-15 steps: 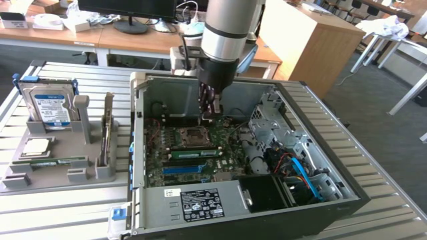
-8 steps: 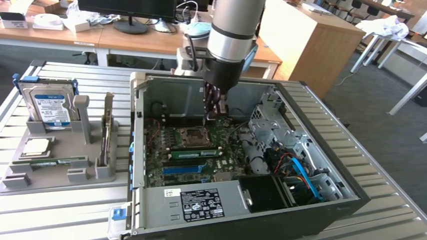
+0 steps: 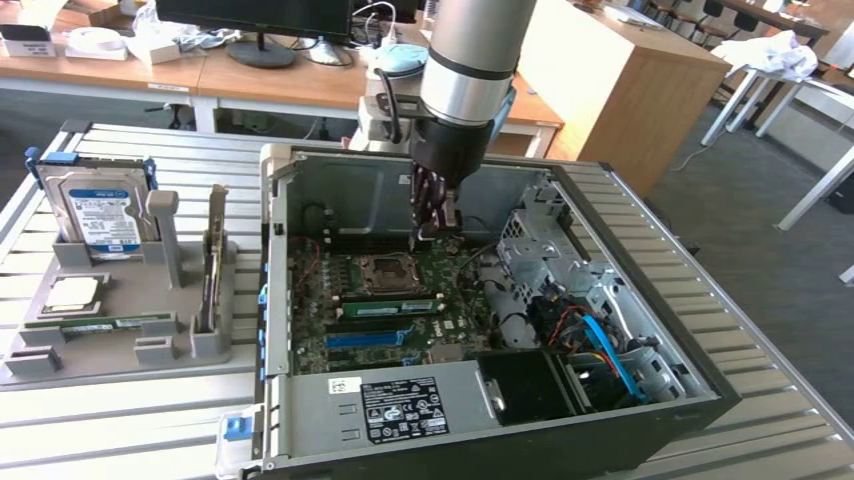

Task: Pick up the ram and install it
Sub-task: 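Press down the ram until it locks into place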

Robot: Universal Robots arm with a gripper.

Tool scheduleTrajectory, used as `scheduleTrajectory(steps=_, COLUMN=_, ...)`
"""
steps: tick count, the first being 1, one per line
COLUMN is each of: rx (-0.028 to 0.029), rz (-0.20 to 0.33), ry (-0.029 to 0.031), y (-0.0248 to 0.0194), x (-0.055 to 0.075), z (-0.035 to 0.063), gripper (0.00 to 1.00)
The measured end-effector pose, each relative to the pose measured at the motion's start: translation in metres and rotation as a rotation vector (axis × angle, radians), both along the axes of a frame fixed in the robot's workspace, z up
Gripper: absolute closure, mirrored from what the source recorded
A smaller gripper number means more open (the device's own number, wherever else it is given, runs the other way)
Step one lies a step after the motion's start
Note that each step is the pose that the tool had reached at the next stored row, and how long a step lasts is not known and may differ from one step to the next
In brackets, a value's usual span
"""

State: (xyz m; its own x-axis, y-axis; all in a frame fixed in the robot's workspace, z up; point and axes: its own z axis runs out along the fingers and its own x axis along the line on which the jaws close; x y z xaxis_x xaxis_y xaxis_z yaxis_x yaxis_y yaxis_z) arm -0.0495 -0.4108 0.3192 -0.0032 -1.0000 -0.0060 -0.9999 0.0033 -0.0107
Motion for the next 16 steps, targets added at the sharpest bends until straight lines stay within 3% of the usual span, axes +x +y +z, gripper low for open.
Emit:
scheduleTrajectory(steps=10, rx=0.0, rz=-0.002, ry=0.0, y=0.0, x=0.0, z=0.0, gripper=0.9)
scheduleTrajectory(steps=16, rx=-0.0001, rz=-0.071, ry=0.0001, y=0.0, x=0.0, z=-0.0003, gripper=0.9)
